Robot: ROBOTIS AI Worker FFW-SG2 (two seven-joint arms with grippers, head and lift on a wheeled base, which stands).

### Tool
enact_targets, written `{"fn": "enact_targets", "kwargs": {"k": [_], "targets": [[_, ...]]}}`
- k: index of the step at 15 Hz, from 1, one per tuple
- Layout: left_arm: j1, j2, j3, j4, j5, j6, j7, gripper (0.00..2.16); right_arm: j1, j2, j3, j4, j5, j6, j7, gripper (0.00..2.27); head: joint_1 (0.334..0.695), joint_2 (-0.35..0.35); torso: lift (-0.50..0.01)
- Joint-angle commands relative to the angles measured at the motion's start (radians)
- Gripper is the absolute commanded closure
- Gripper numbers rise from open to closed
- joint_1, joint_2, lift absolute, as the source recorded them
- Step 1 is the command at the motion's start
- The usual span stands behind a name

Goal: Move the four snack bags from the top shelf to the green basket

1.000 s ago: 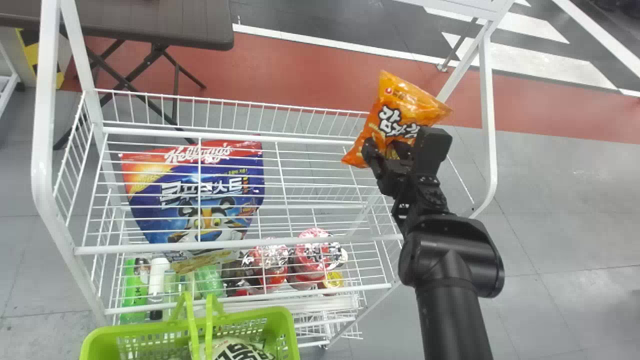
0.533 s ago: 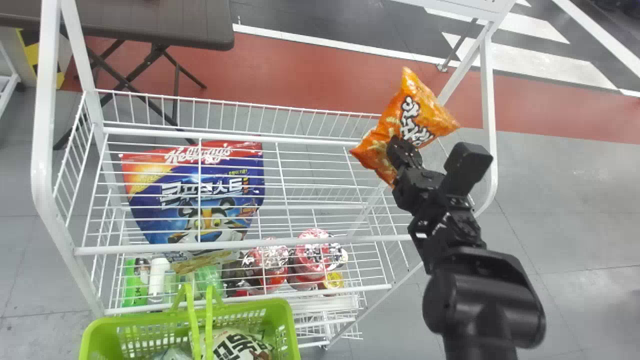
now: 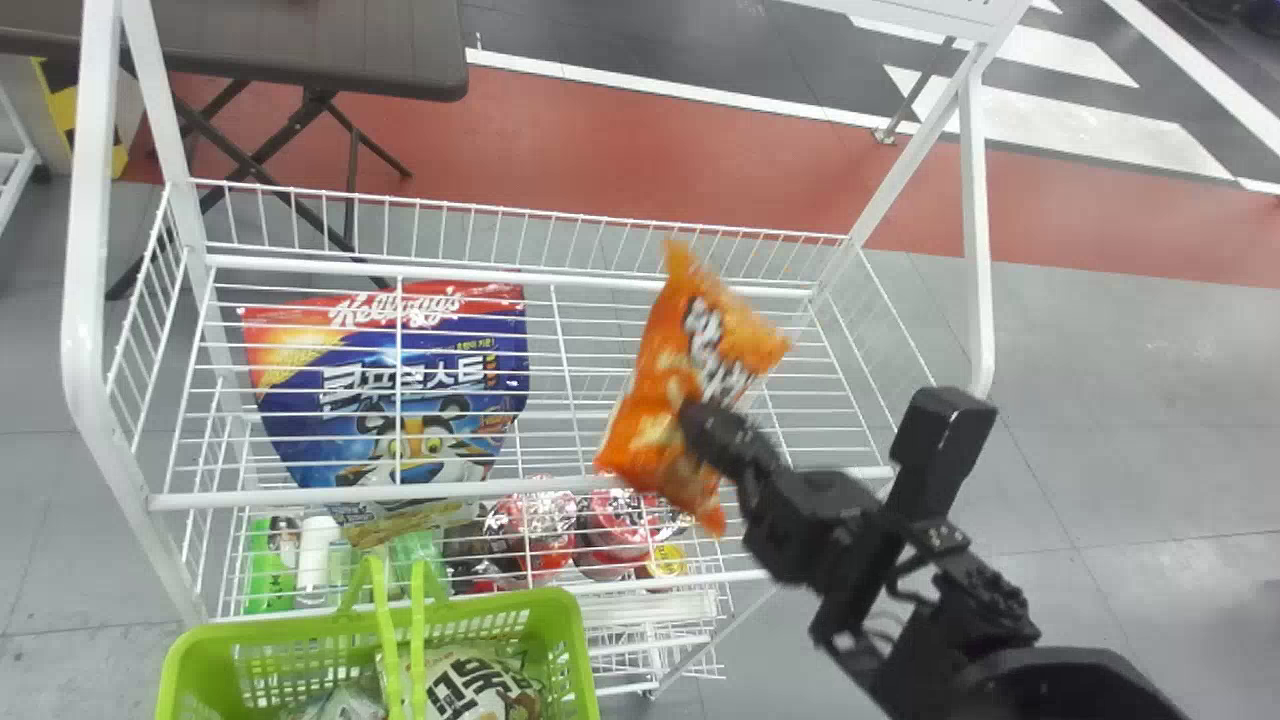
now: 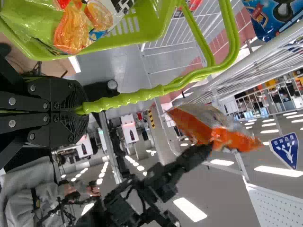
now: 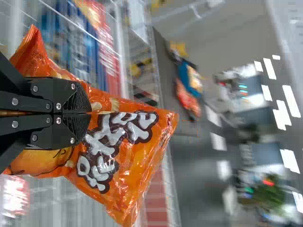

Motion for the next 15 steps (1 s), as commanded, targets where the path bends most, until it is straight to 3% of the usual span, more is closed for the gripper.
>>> {"fn": "enact_targets", "kwargs": {"k": [1, 4, 6, 12, 15], "targets": [[0.001, -0.01, 0.007, 0.0, 0.001, 0.0, -0.002, 1.66, 0.057, -0.007, -0.004, -0.095, -0.013, 0.262, 0.037, 2.24, 0.695, -0.35, 0.0], [0.007, -0.021, 0.027, -0.003, 0.005, -0.003, -0.006, 1.66, 0.115, -0.009, -0.018, -0.142, -0.041, 0.496, 0.143, 2.25, 0.695, -0.35, 0.0], [0.01, -0.024, 0.03, -0.006, 0.006, -0.003, -0.009, 1.66, 0.14, -0.013, -0.003, -0.148, -0.045, 0.582, 0.166, 2.25, 0.695, -0.35, 0.0], [0.026, -0.024, 0.022, -0.02, 0.005, -0.006, -0.017, 1.66, 0.147, -0.024, 0.209, -0.013, 0.116, 0.324, 0.127, 2.25, 0.695, -0.345, 0.0], [0.036, -0.021, 0.021, -0.031, 0.003, -0.006, -0.022, 1.66, 0.143, -0.025, 0.278, 0.037, 0.18, 0.14, 0.09, 2.25, 0.695, -0.296, 0.0]]}}
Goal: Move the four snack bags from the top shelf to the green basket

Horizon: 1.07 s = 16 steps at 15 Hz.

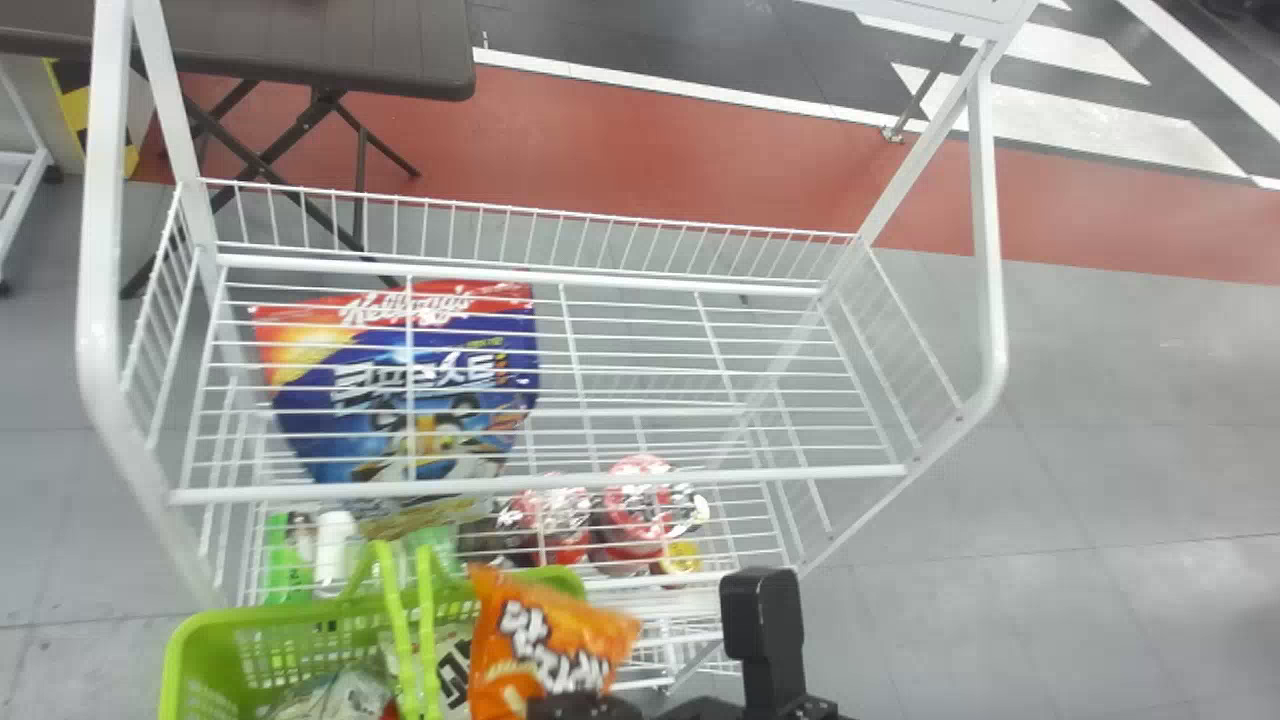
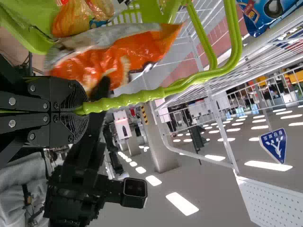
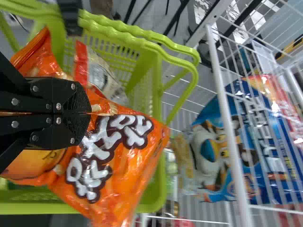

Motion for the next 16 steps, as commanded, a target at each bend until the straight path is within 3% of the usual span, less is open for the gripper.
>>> {"fn": "enact_targets", "kwargs": {"k": [1, 4, 8, 9, 11, 12, 16], "targets": [[0.004, 0.002, -0.005, -0.004, -0.002, 0.0, 0.0, 1.66, -0.003, -0.002, 0.042, 0.027, 0.008, -0.065, 0.004, 2.25, 0.695, -0.283, 0.0], [0.002, 0.002, -0.015, -0.004, -0.006, 0.0, 0.004, 1.66, 0.026, -0.051, 0.154, 0.039, 0.003, -0.065, 0.035, 2.25, 0.695, -0.192, 0.0], [0.004, 0.006, -0.014, -0.004, -0.006, 0.0, -0.001, 1.66, 0.048, -0.078, 0.173, 0.039, 0.014, -0.047, 0.039, 2.23, 0.695, -0.087, 0.0], [0.004, 0.008, -0.014, -0.004, -0.006, 0.0, -0.001, 1.66, 0.055, -0.08, 0.15, 0.039, 0.002, -0.047, 0.038, 1.93, 0.695, -0.087, 0.0], [0.004, 0.008, -0.014, -0.004, -0.006, 0.0, -0.001, 1.66, 0.062, -0.08, 0.108, 0.033, -0.01, -0.056, 0.038, 0.0, 0.695, -0.088, 0.0], [0.004, 0.008, -0.015, -0.006, -0.006, 0.0, -0.001, 1.66, 0.065, -0.08, 0.088, 0.022, -0.012, -0.065, 0.036, 0.0, 0.695, -0.142, 0.0], [0.01, 0.008, -0.021, -0.021, -0.006, 0.003, 0.007, 1.66, 0.065, -0.08, 0.029, -0.021, -0.035, -0.102, 0.019, 0.06, 0.695, -0.234, 0.0]]}}
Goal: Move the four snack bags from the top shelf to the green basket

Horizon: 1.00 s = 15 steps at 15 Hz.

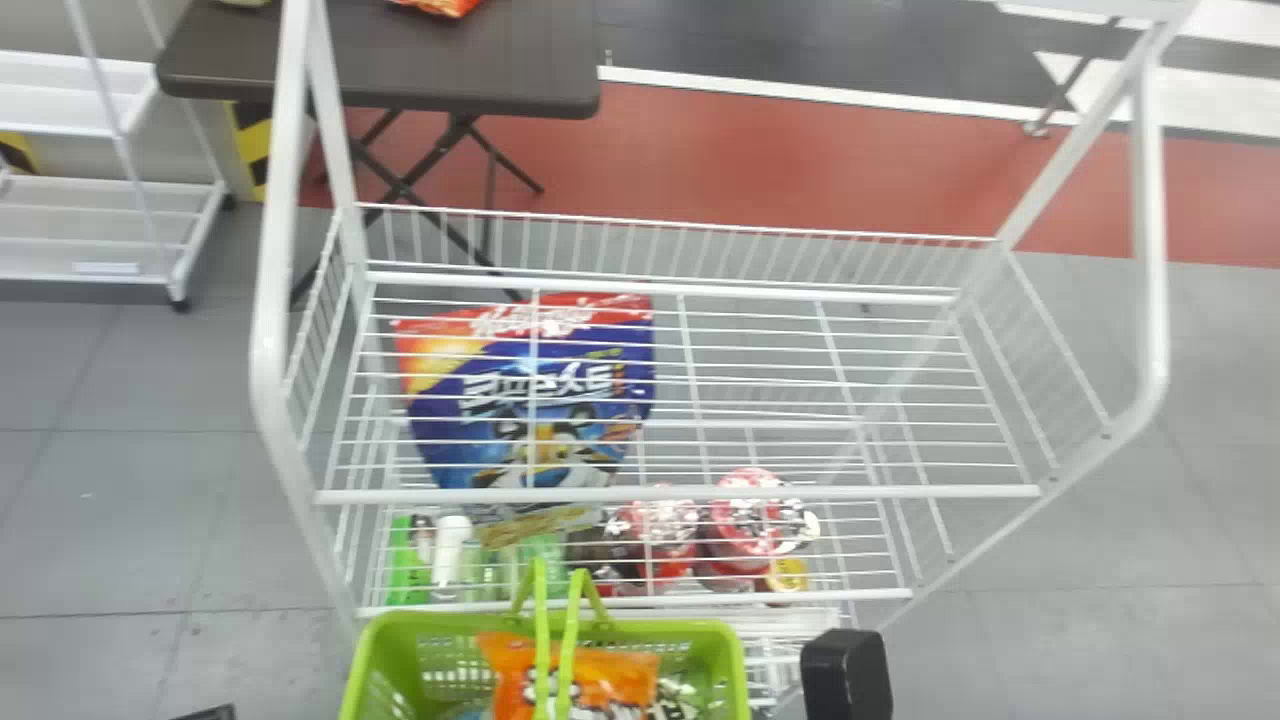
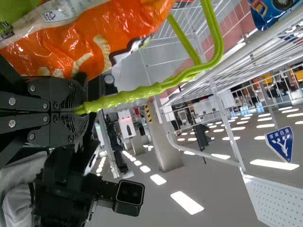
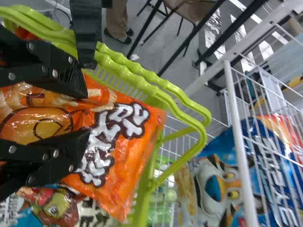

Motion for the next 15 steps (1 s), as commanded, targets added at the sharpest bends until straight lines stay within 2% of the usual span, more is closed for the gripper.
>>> {"fn": "enact_targets", "kwargs": {"k": [1, 5, 6, 9, 12, 14, 15], "targets": [[0.008, 0.0, 0.001, -0.01, 0.0, 0.001, 0.002, 1.66, -0.003, 0.0, -0.03, -0.01, -0.002, -0.059, -0.018, 0.06, 0.695, -0.247, 0.0], [0.014, 0.0, 0.006, -0.011, 0.0, -0.002, -0.002, 1.66, -0.004, 0.006, -0.126, 0.0, 0.001, -0.283, -0.076, 0.06, 0.695, -0.315, 0.0], [0.015, -0.002, 0.009, -0.011, 0.0, -0.002, -0.003, 1.66, -0.004, 0.009, -0.146, 0.006, -0.003, -0.345, -0.098, 0.06, 0.695, -0.35, 0.0], [0.022, -0.009, 0.006, -0.007, 0.0, -0.027, 0.002, 1.66, 0.028, 0.025, -0.183, 0.079, -0.04, -0.833, -0.182, 0.06, 0.695, -0.35, 0.0], [0.018, -0.011, -0.002, -0.004, -0.009, -0.027, 0.011, 1.66, 0.05, 0.057, -0.161, 0.148, -0.059, -1.149, -0.221, 0.06, 0.695, -0.35, 0.0], [0.02, -0.011, -0.002, -0.004, -0.009, -0.027, 0.009, 1.66, 0.047, 0.075, -0.132, 0.177, -0.068, -1.173, -0.282, 0.06, 0.695, -0.35, 0.0], [0.02, -0.009, 0.0, -0.005, -0.009, -0.027, 0.008, 1.66, 0.045, 0.078, -0.129, 0.18, -0.071, -1.161, -0.284, 0.06, 0.695, -0.35, 0.0]]}}
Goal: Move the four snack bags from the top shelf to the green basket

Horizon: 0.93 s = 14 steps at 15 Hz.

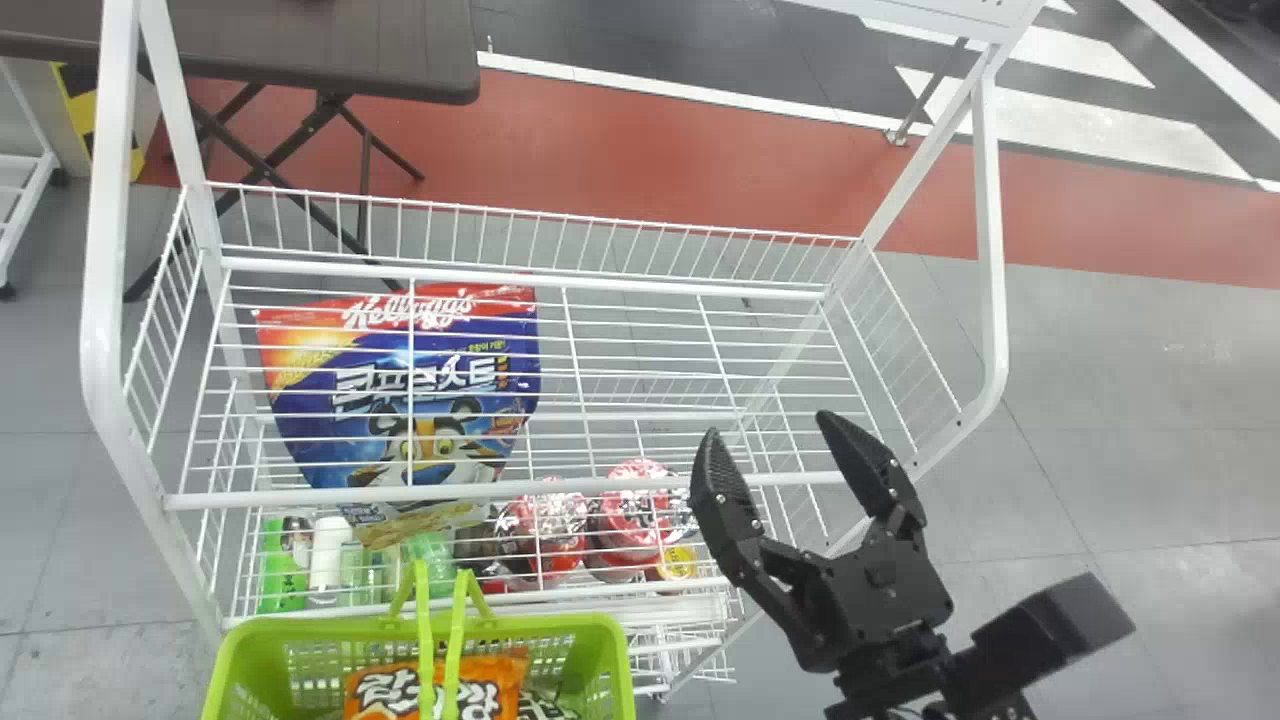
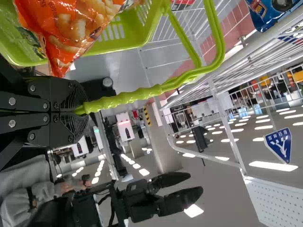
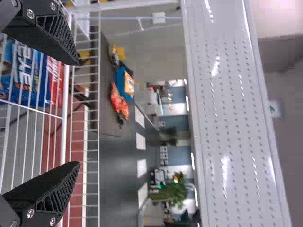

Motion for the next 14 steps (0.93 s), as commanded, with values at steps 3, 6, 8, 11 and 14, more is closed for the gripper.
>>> {"fn": "enact_targets", "kwargs": {"k": [3, 6, 8, 11, 14], "targets": [[0.002, 0.001, 0.003, 0.002, 0.0, 0.0, -0.006, 1.66, 0.002, 0.008, 0.004, -0.02, -0.005, 0.094, -0.001, 0.06, 0.695, -0.35, 0.0], [0.002, 0.001, 0.002, 0.0, 0.0, 0.0, -0.007, 1.66, 0.006, 0.012, 0.0, -0.027, -0.005, 0.104, -0.001, 0.06, 0.695, -0.35, 0.0], [0.002, 0.001, 0.003, 0.0, 0.0, 0.0, -0.009, 1.66, 0.008, 0.012, 0.0, -0.032, -0.005, 0.104, -0.001, 0.06, 0.695, -0.35, 0.0], [0.002, 0.001, 0.005, 0.0, 0.0, 0.0, -0.01, 1.66, 0.009, 0.012, 0.0, -0.037, -0.005, 0.104, -0.001, 0.06, 0.695, -0.35, 0.0], [0.002, 0.001, 0.005, 0.0, 0.0, 0.0, -0.009, 1.66, 0.011, 0.012, -0.001, -0.037, -0.005, 0.107, -0.001, 0.06, 0.695, -0.35, 0.0]]}}
